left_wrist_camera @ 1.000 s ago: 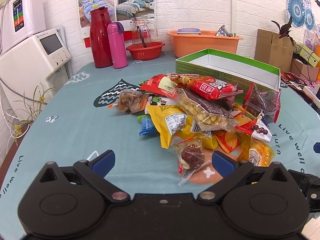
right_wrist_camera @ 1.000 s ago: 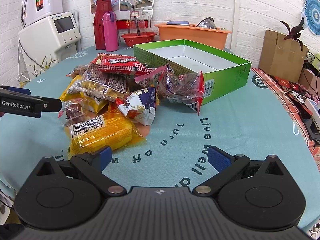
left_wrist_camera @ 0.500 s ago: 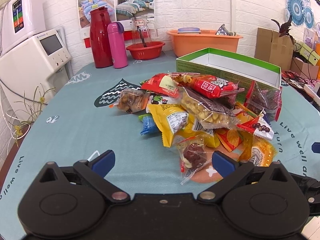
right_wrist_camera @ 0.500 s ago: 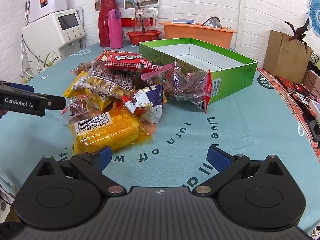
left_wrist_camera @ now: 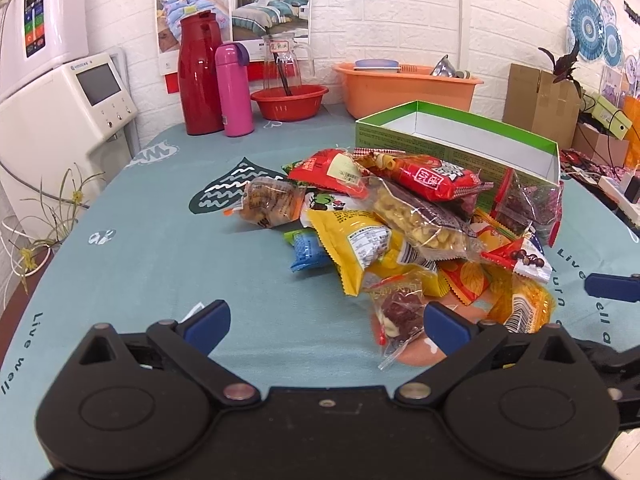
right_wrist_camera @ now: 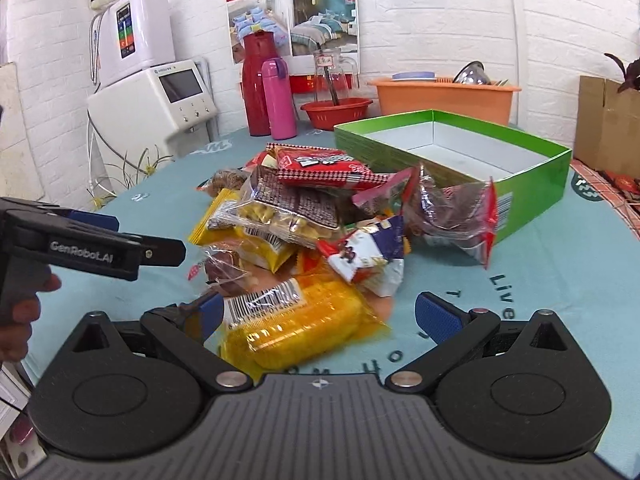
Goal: Organize snacks
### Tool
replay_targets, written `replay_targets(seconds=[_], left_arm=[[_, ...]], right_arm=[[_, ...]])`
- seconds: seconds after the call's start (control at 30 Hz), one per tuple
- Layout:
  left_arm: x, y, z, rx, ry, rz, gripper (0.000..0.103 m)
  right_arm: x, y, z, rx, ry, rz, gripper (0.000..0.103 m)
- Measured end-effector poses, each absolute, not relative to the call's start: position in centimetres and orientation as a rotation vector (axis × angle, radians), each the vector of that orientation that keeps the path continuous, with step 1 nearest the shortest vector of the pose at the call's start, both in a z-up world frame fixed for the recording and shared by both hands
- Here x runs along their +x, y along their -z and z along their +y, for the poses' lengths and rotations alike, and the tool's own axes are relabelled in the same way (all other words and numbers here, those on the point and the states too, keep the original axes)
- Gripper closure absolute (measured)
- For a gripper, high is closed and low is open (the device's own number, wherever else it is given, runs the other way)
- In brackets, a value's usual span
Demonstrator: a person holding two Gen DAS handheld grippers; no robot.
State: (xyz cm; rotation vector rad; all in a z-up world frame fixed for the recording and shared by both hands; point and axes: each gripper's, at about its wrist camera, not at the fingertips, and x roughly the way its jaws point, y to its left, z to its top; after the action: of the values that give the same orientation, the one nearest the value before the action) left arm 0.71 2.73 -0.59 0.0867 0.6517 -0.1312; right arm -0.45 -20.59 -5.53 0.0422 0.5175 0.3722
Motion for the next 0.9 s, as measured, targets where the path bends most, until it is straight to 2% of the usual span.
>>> replay_targets(seconds=[0.23,0.6,0.9], left_arm=[[1.3,0.7,2.5,0.078,0.165,0.667,0.0],[3.9,1.8,-0.3,0.126,0.27,0.72,0.0],[5.3,2.6,-0.8,0.101,0.274,0.757,0.0]], right_arm=[[1.2,6.9,-17.4,-0.022,-0.31,0.544,0.0],[-0.4,7.4,-23.6,0.017,-0.273,0.573,0.0],[0.5,7.3,-21.7,0.028,-0.26,0.593,0.0]])
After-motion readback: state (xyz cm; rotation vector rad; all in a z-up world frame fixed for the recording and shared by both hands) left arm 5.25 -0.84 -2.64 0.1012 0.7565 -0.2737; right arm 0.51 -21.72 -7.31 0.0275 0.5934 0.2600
